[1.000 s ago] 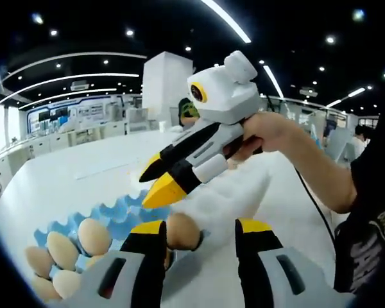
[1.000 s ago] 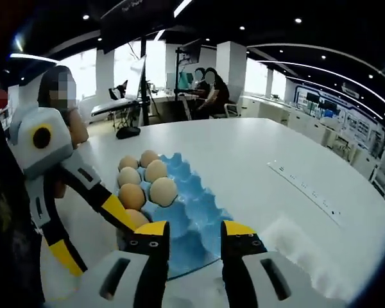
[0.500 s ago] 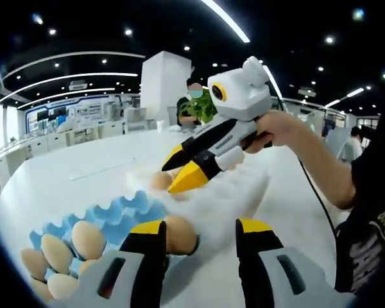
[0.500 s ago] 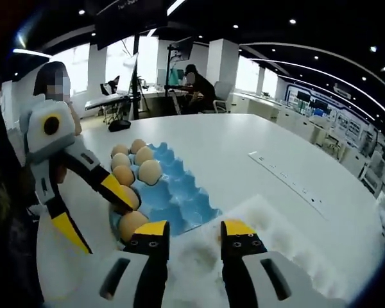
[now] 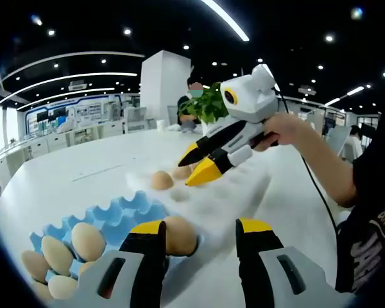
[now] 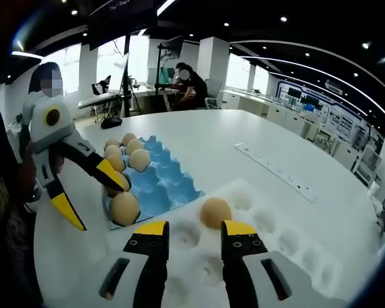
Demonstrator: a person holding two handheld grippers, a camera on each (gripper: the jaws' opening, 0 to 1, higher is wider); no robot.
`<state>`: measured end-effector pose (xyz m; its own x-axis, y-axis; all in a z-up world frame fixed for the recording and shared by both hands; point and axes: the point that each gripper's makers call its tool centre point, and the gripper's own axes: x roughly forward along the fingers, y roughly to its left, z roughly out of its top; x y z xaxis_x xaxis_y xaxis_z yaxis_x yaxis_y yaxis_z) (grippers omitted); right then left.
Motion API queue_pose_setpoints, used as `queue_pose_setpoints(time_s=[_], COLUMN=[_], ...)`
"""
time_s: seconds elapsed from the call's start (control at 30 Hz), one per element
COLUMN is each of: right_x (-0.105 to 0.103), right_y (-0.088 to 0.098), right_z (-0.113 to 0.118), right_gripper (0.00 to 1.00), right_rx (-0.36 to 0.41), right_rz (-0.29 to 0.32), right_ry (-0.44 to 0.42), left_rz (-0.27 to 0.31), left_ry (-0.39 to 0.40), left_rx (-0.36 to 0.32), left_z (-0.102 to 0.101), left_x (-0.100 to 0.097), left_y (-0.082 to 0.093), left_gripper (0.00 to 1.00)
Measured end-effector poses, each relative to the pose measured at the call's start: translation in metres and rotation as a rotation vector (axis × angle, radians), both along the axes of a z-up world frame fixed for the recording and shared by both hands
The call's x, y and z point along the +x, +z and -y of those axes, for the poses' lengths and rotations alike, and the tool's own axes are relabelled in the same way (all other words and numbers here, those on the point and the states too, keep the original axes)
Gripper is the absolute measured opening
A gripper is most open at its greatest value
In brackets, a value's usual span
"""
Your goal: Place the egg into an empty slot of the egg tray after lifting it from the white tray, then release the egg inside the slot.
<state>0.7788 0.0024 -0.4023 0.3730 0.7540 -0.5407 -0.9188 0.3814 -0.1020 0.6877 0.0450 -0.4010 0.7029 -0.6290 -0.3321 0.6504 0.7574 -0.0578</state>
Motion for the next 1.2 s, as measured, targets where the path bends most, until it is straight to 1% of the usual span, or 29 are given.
queue_pose_setpoints(time_s=[0.43,0.6,0.83,0.97,1.2], right_x=[0.001,0.024,0.034,0.037,0.038], right_y=[-0.004,-0.003,-0.003,-0.004,-0.002], right_z=[0.028,0.042,0.058,0.058,0.062], right_gripper=[0.33,0.33,0.33,0.33,0.33], right_rx=[-0.008,-0.015,-0.017,-0.03,-0.02], right_rz=[0.001,-0.002,-0.003,0.006,0.004], right_ry=[-0.056,-0.084,-0.115,-0.141,-0.181], left_rz=[0.004,0.004,0.004,0.003,0.002], left_ry=[-0.012,-0.011,-0.013,-0.017,-0.021], left_rx=[0.009,0.011,0.015,0.023,0.023], left_z=[0.005,0.006,0.007,0.011,0.014], left_x=[-0.003,-0.004,-0.004,-0.004,-0.003], left_y=[-0.001,-0.001,-0.001,-0.002,-0.001], left_gripper=[0.45,0.46,0.46,0.47,0.47])
